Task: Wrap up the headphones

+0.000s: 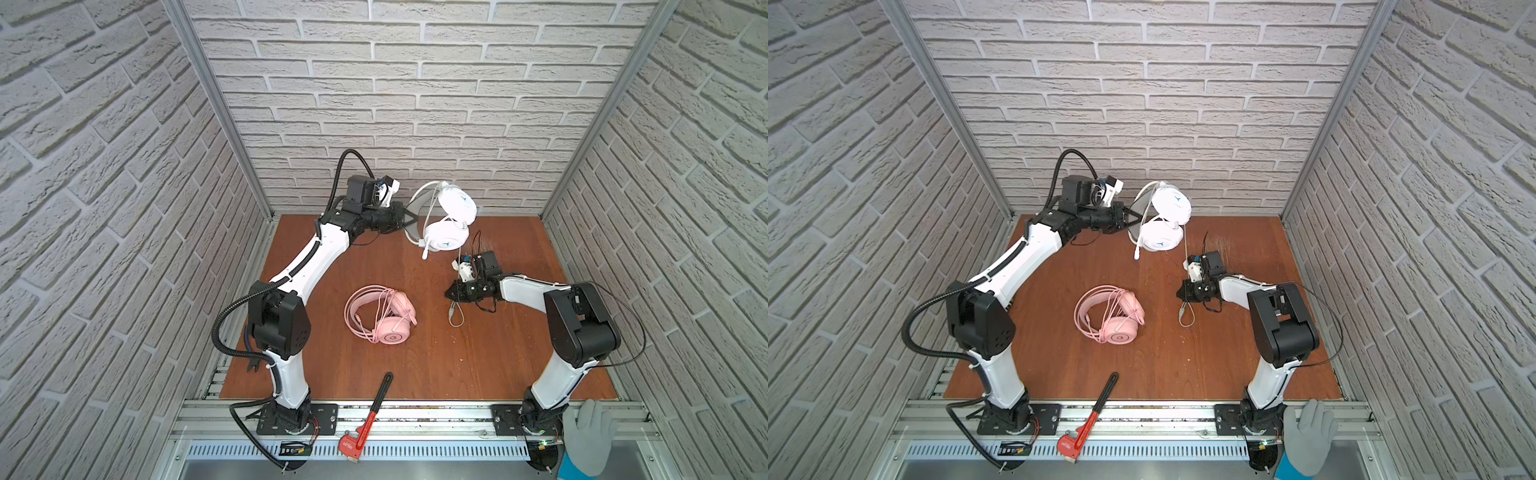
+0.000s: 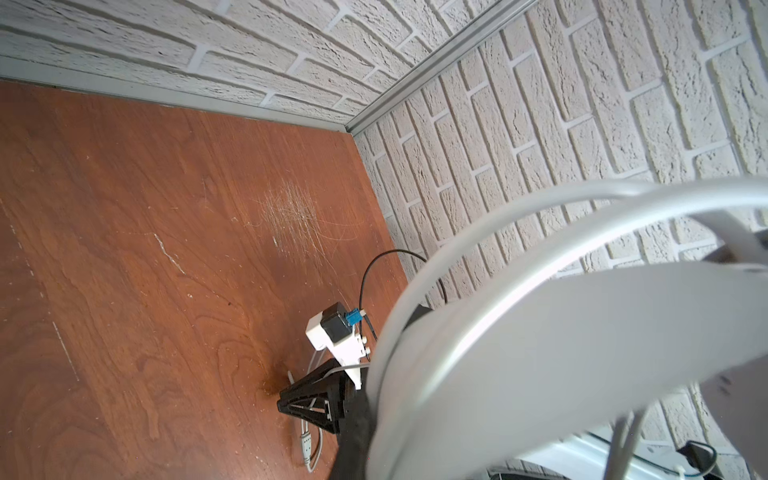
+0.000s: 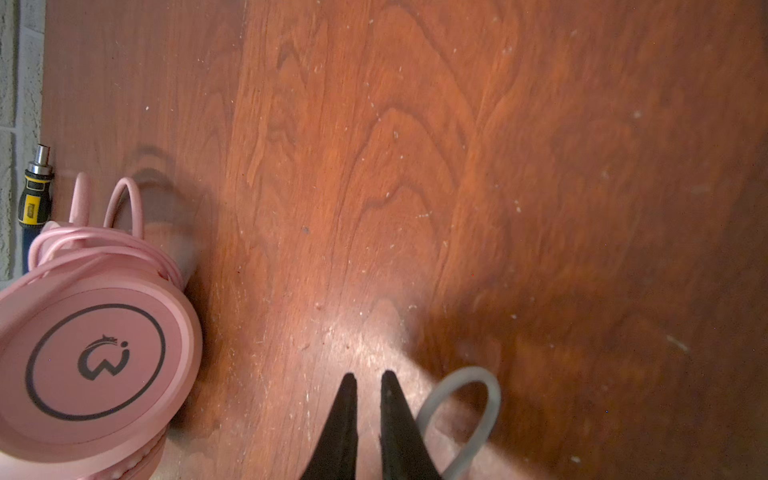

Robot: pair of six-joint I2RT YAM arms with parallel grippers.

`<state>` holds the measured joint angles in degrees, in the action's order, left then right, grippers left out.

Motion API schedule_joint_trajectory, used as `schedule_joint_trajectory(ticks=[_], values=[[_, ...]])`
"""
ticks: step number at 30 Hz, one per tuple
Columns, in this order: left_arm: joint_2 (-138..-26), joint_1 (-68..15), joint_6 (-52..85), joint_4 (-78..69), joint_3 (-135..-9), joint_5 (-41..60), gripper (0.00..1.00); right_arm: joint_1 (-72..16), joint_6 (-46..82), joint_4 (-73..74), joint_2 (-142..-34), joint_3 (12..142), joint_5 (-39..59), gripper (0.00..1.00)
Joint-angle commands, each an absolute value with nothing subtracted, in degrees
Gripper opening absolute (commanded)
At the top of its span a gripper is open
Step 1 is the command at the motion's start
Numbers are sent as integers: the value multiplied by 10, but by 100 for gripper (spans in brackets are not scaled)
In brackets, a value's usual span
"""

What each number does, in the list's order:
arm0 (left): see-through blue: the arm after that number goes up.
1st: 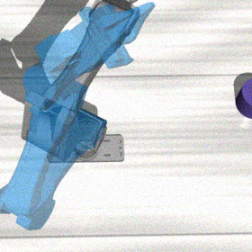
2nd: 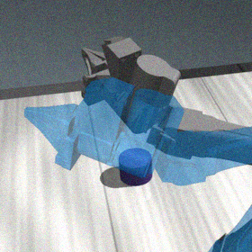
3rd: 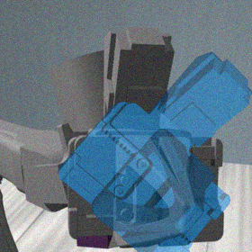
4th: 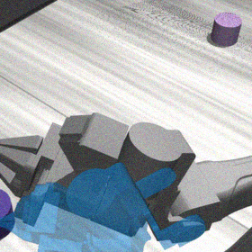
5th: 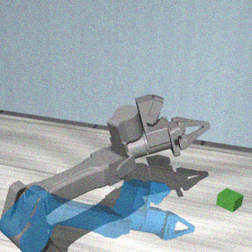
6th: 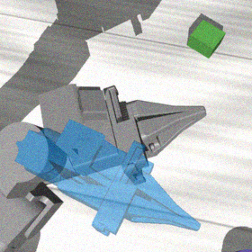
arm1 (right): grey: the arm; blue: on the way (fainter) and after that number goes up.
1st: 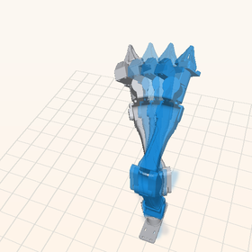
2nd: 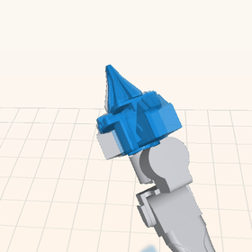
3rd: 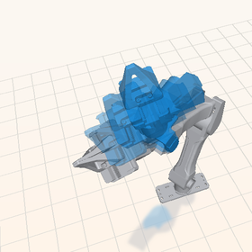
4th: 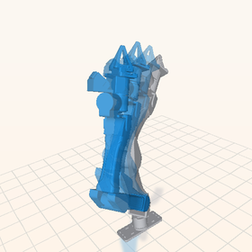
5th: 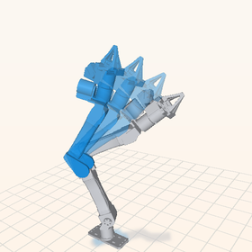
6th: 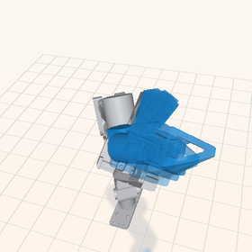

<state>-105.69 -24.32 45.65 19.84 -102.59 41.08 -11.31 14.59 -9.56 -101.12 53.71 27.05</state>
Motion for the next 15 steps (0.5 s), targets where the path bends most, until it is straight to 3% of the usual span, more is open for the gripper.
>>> schedule_joint_trajectory(ticks=[1,15], values=[[-1027,-233,504,122,-1027,397,0,-119,138,-91,-985,522,270,15],[-1015,-179,607,36,-937,240,0,-148,105,-131,-848,442,252,12]])
